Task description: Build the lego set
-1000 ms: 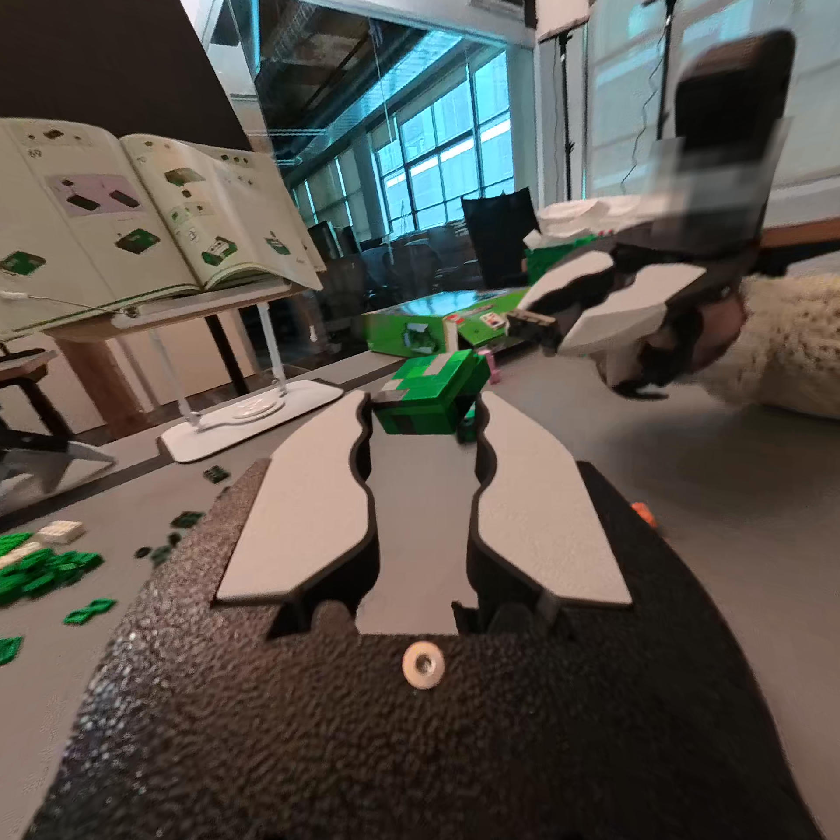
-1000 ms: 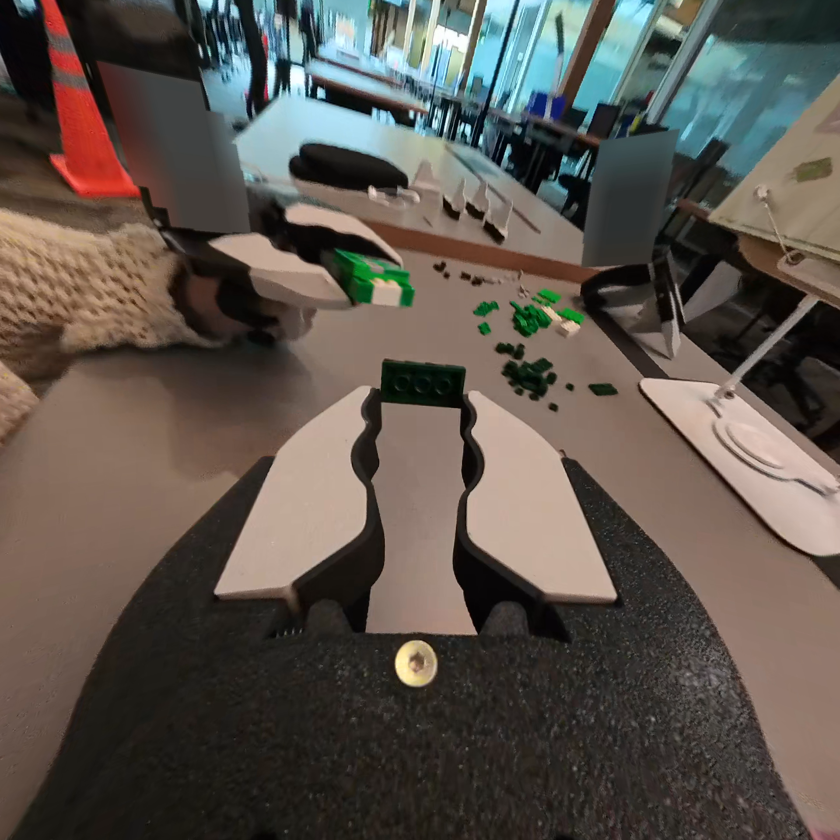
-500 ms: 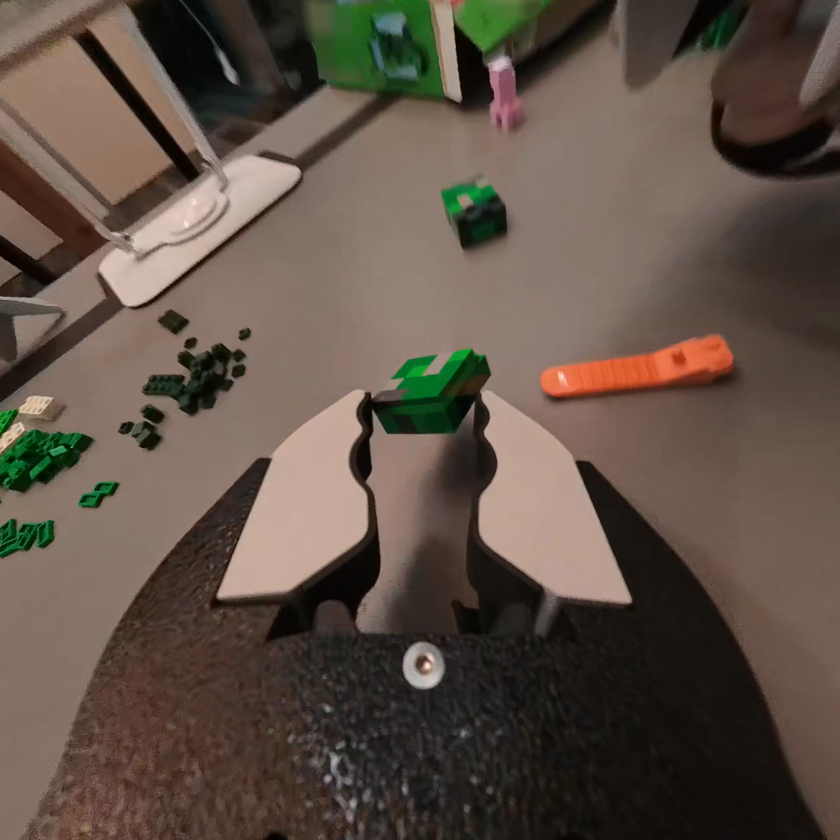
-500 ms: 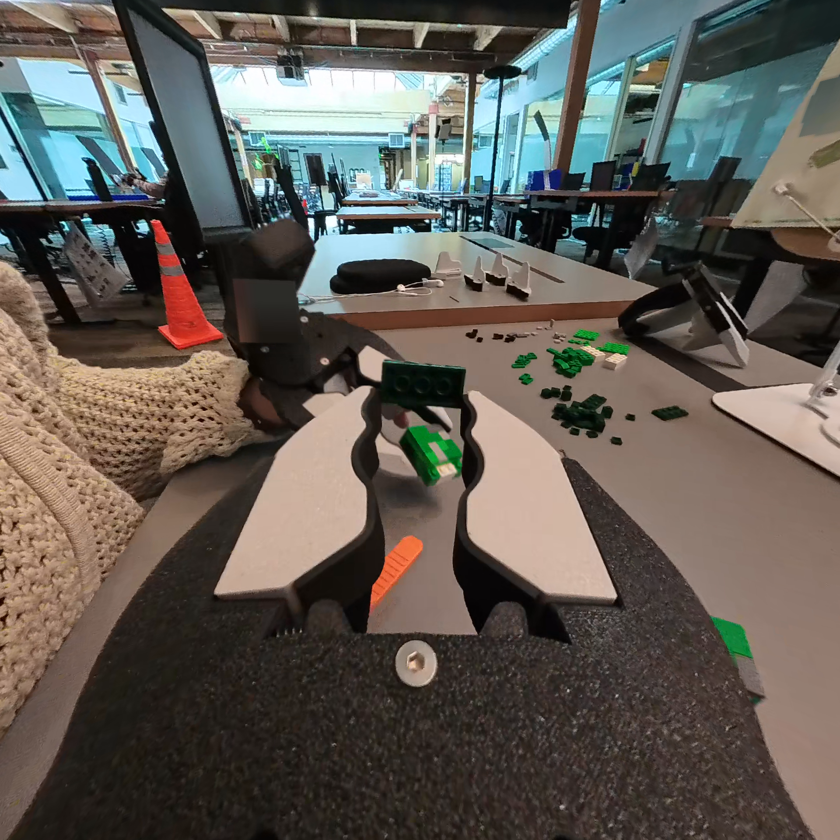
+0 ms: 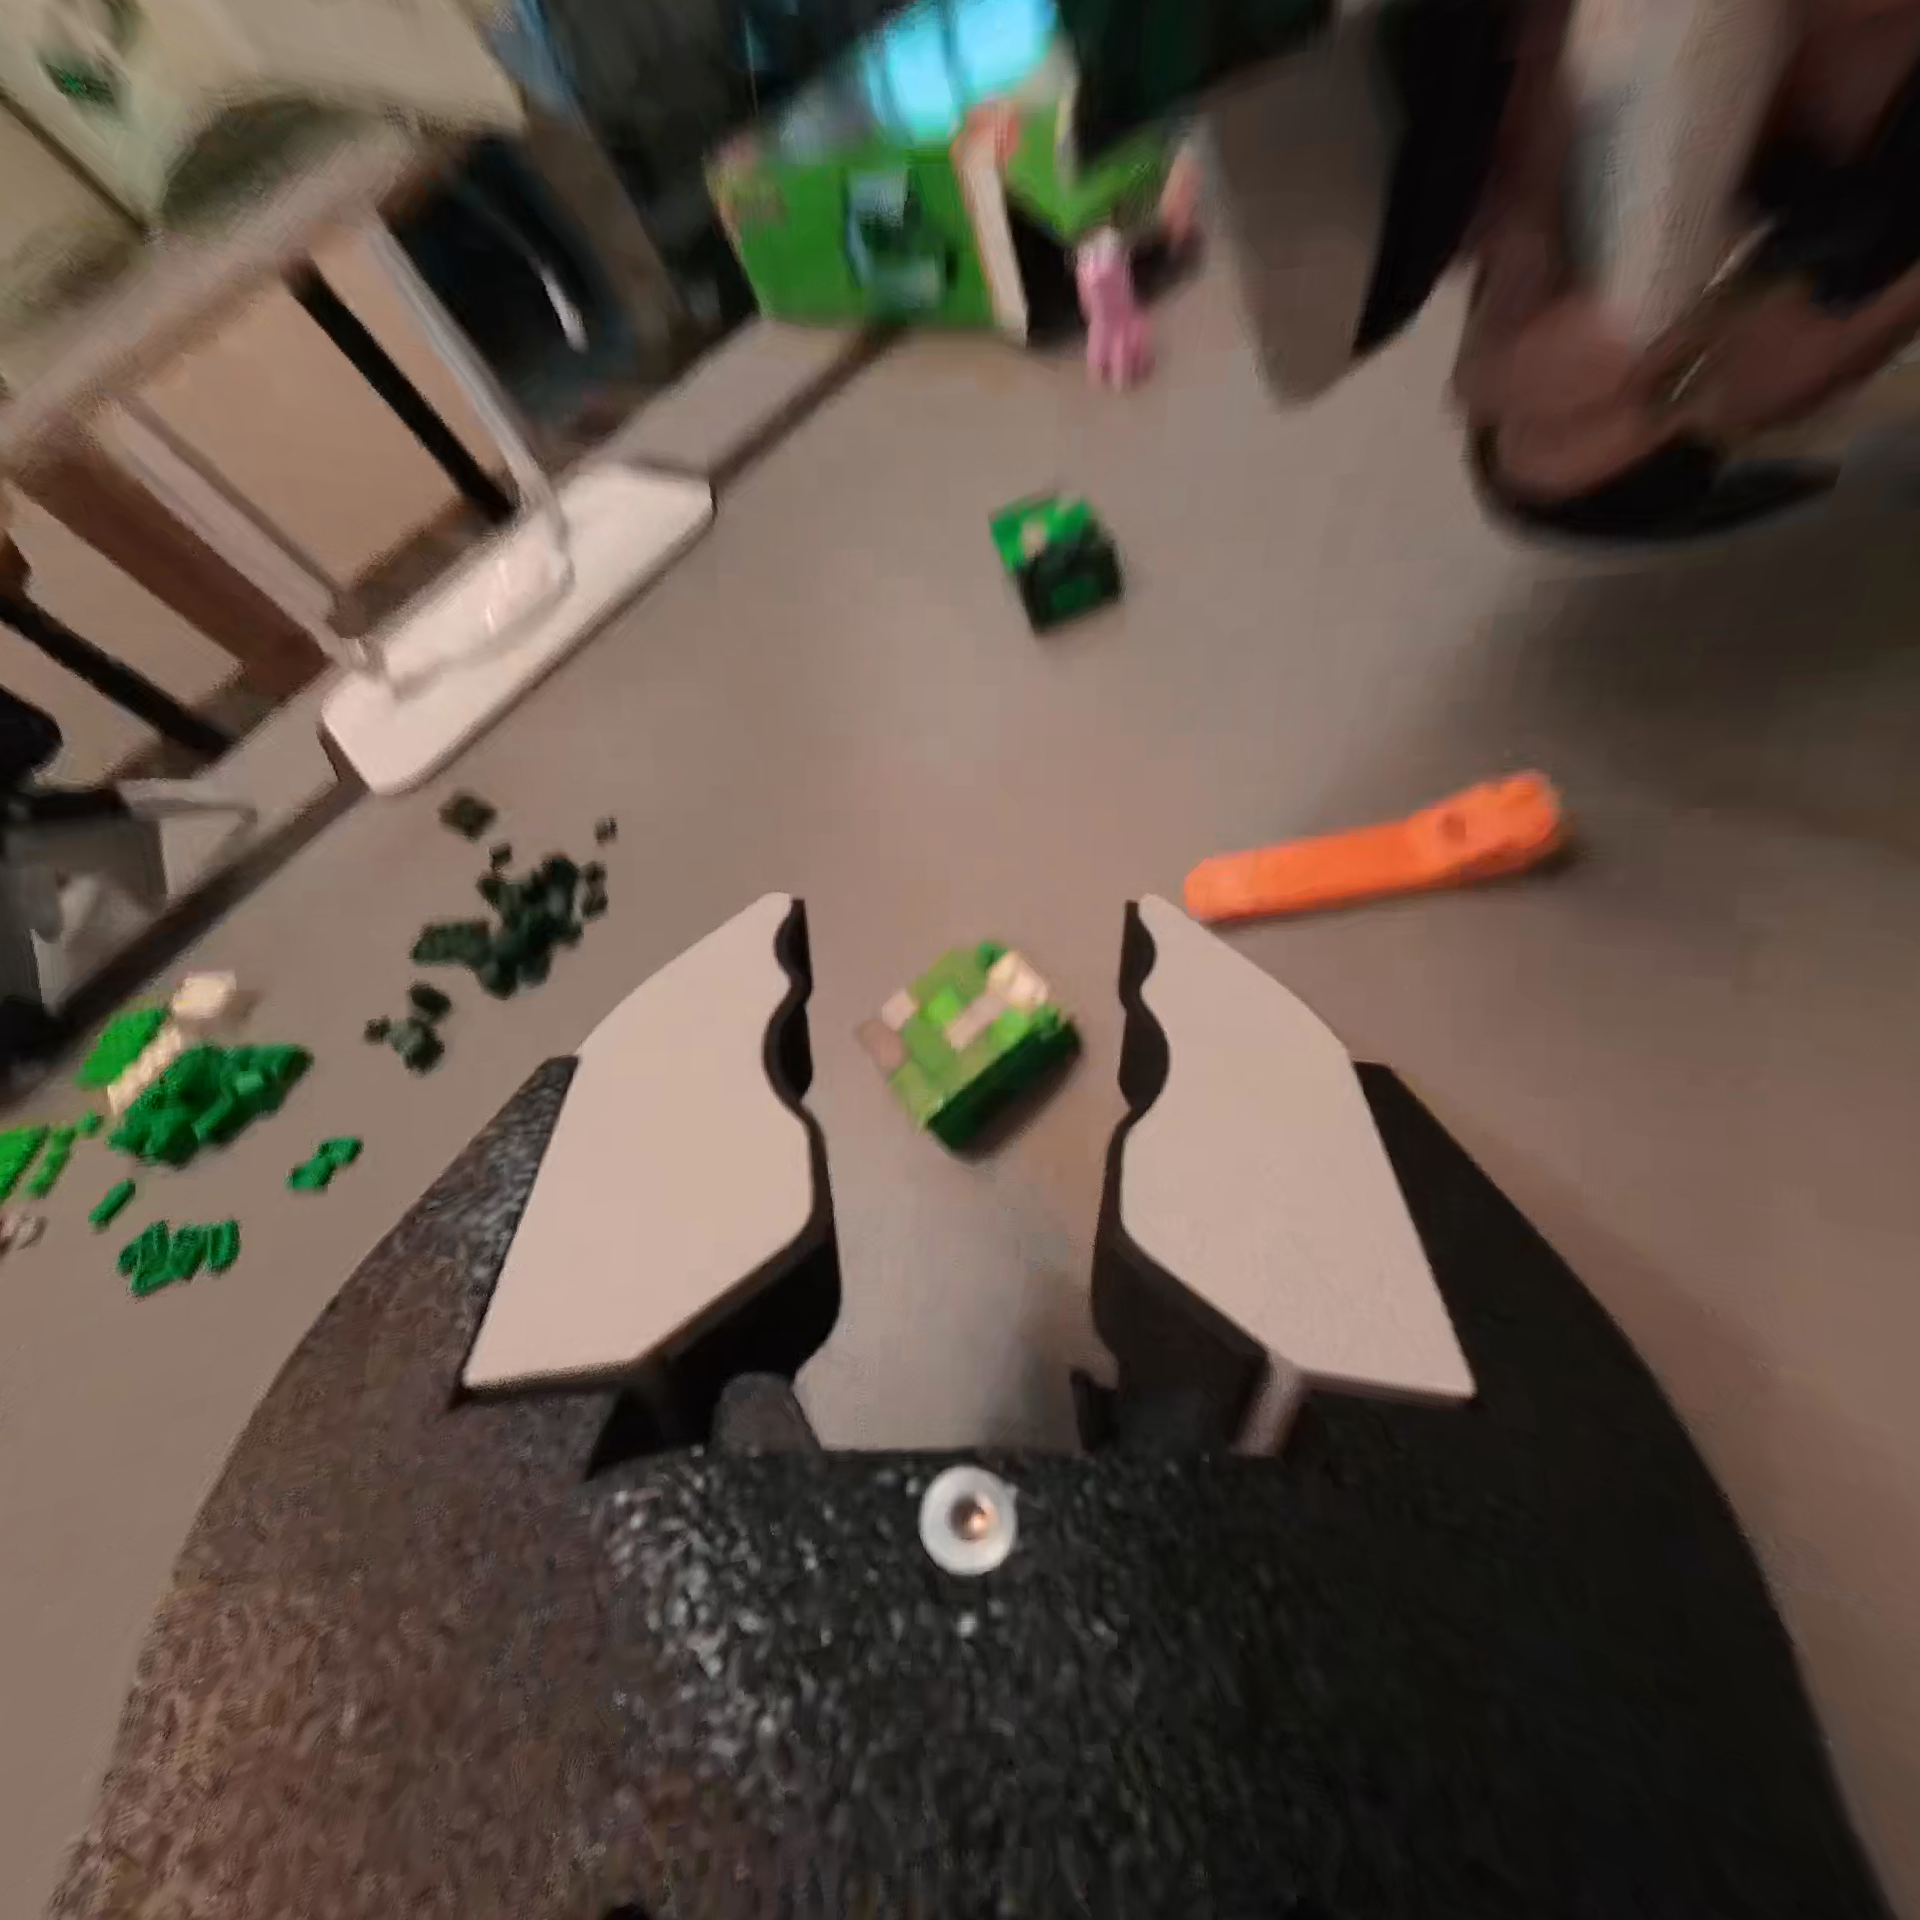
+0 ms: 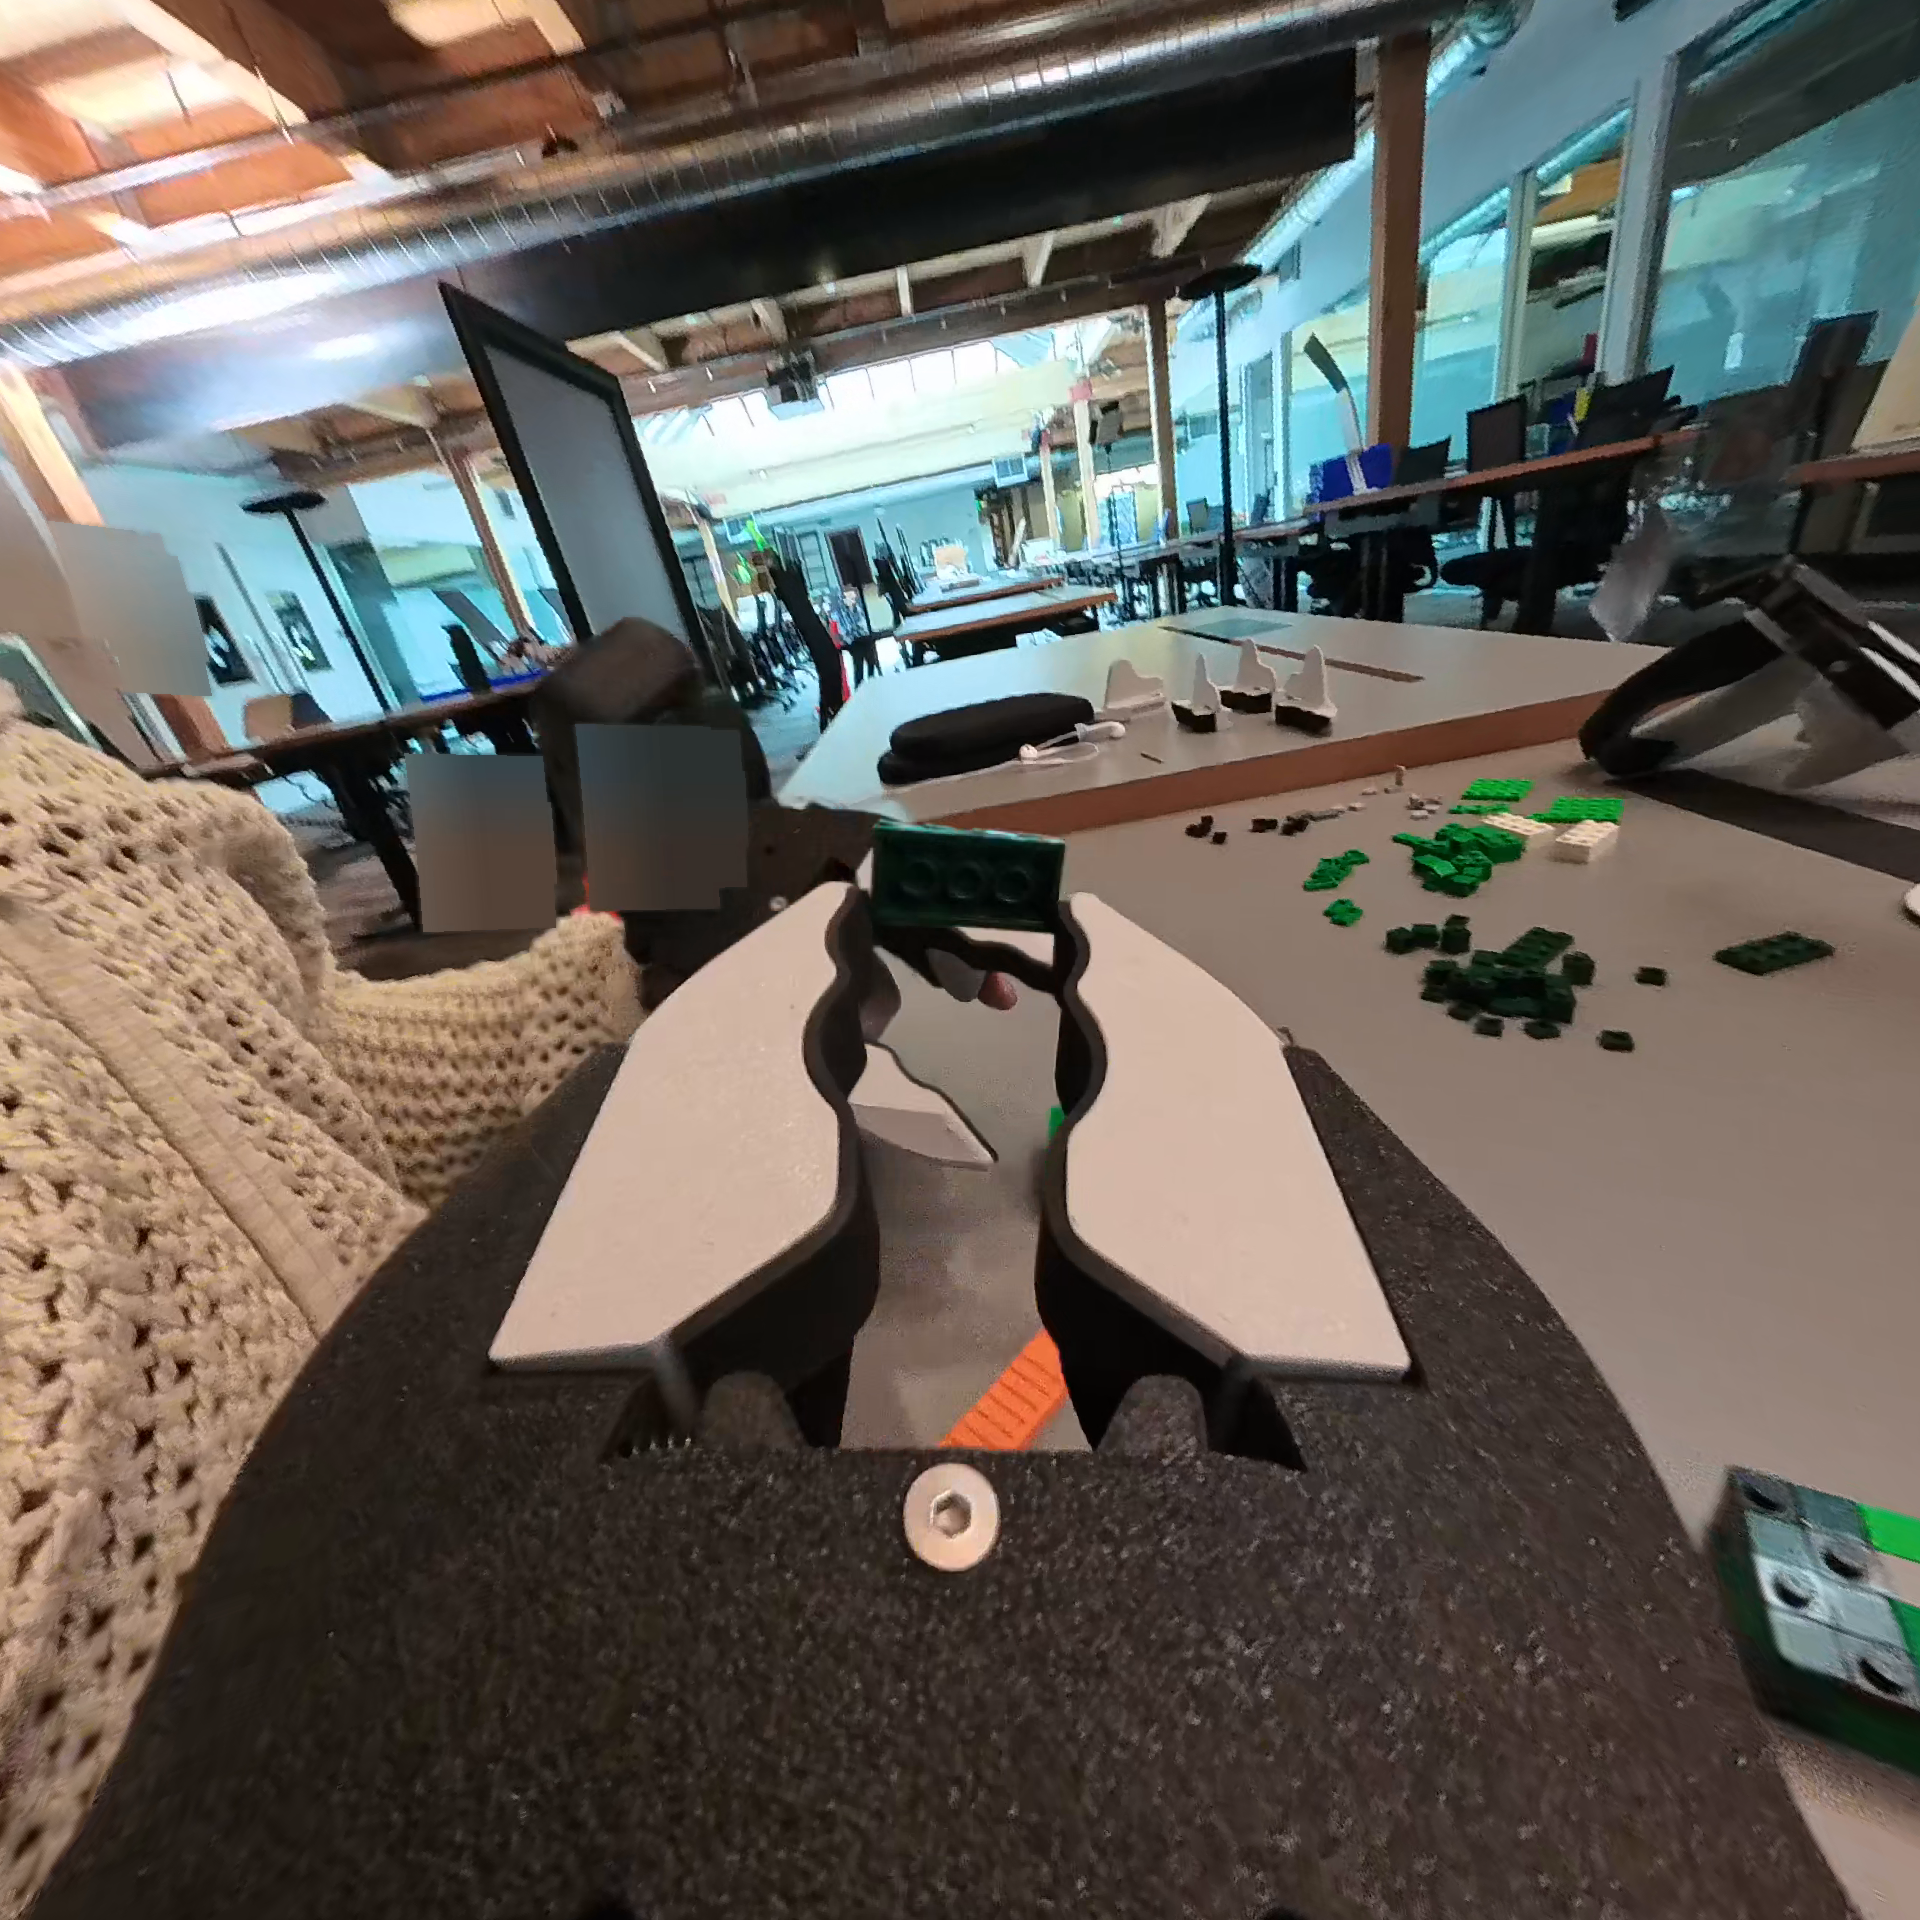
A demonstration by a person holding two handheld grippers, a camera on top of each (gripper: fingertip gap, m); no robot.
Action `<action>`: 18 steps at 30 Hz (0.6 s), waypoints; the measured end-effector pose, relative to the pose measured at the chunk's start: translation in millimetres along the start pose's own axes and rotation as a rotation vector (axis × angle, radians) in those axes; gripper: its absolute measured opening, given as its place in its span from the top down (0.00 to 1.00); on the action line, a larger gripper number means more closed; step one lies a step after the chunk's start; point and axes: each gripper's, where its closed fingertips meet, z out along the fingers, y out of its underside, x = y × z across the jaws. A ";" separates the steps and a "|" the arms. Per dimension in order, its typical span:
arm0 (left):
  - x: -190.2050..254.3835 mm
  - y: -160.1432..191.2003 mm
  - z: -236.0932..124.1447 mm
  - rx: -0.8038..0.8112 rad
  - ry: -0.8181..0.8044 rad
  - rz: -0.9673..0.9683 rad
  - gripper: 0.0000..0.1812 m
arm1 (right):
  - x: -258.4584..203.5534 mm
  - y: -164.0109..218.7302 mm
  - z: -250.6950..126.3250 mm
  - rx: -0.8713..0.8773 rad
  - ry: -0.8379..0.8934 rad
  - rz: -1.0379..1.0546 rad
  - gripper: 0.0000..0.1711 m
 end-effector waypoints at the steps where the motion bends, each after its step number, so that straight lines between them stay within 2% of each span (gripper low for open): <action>1: 1.5 -16.5 -4.8 0.083 -0.017 -0.006 0.70 | -0.8 -2.7 1.2 0.023 -0.008 0.016 0.81; 5: -6.5 -75.6 -33.0 0.391 -0.265 0.144 0.79 | -1.8 -17.6 6.2 0.151 -0.010 0.101 0.81; 7: -4.3 -86.4 -35.0 0.404 -0.350 0.274 0.79 | -6.1 -19.7 11.0 0.175 -0.047 0.180 0.81; 9: 2.6 -91.7 -29.8 0.393 -0.360 0.357 0.76 | -9.4 -22.5 14.9 0.205 -0.076 0.251 0.81; 13: -3.3 -112.6 -42.7 0.465 -0.504 0.409 0.80 | -13.8 -24.7 21.1 0.232 -0.113 0.322 0.81; 18: -3.9 -118.7 -40.8 0.463 -0.544 0.451 0.84 | -22.3 -22.8 27.9 0.223 -0.146 0.334 0.81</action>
